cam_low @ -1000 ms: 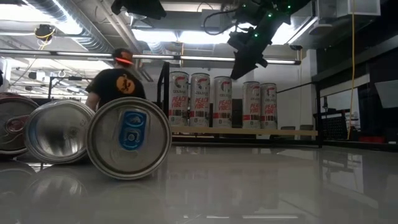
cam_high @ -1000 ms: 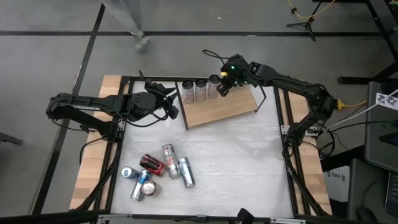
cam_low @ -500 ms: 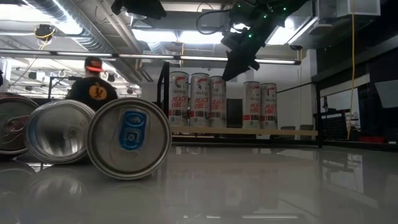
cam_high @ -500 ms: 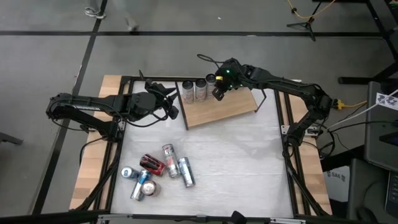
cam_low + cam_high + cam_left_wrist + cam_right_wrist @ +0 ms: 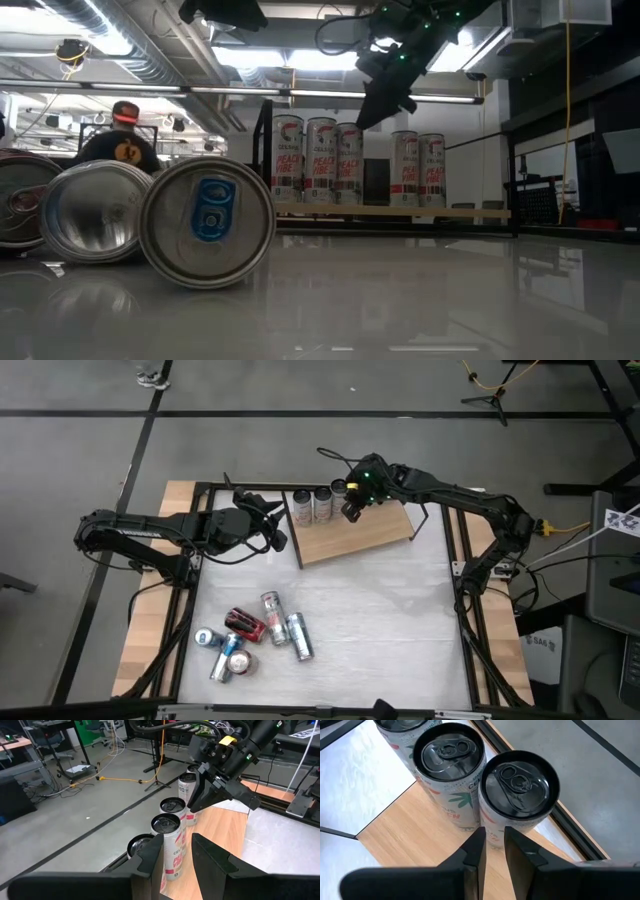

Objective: Place canned beverage on shelf
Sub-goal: Adjust the white pink soda cans on the shelf

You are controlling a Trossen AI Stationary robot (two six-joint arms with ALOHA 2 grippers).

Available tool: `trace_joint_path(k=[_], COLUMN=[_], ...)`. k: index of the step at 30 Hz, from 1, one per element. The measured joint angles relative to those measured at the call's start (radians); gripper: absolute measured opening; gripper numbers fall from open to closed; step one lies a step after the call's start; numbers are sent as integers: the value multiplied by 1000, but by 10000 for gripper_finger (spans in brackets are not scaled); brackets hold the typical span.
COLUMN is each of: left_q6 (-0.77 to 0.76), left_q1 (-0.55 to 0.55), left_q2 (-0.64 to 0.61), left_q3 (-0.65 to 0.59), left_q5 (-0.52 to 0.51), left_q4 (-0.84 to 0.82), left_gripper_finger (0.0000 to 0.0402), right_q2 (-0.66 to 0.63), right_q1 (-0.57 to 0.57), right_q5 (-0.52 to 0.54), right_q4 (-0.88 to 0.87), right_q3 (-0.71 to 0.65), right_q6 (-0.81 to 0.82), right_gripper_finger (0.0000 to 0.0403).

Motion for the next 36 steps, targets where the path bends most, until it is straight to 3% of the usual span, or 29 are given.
trace_joint_path(k=[11, 22, 29, 36], left_q6=[0, 0, -1, -2], left_q1=[0, 0, 0, 0], left_q2=[0, 0, 0, 0], left_q3=[0, 0, 0, 0], left_q5=[0, 0, 13, 26], left_q4=[0, -4, -7, -7], left_gripper_finger=[92, 92, 92, 92], right_q2=[-4, 44, 86, 118], right_q1=[0, 70, 111, 111], right_q5=[27, 32, 134, 143], right_q4=[-123, -105, -97, -54], right_q3=[160, 161, 161, 160], right_q6=[-48, -30, -29, -23], right_gripper_finger=[66, 66, 66, 66])
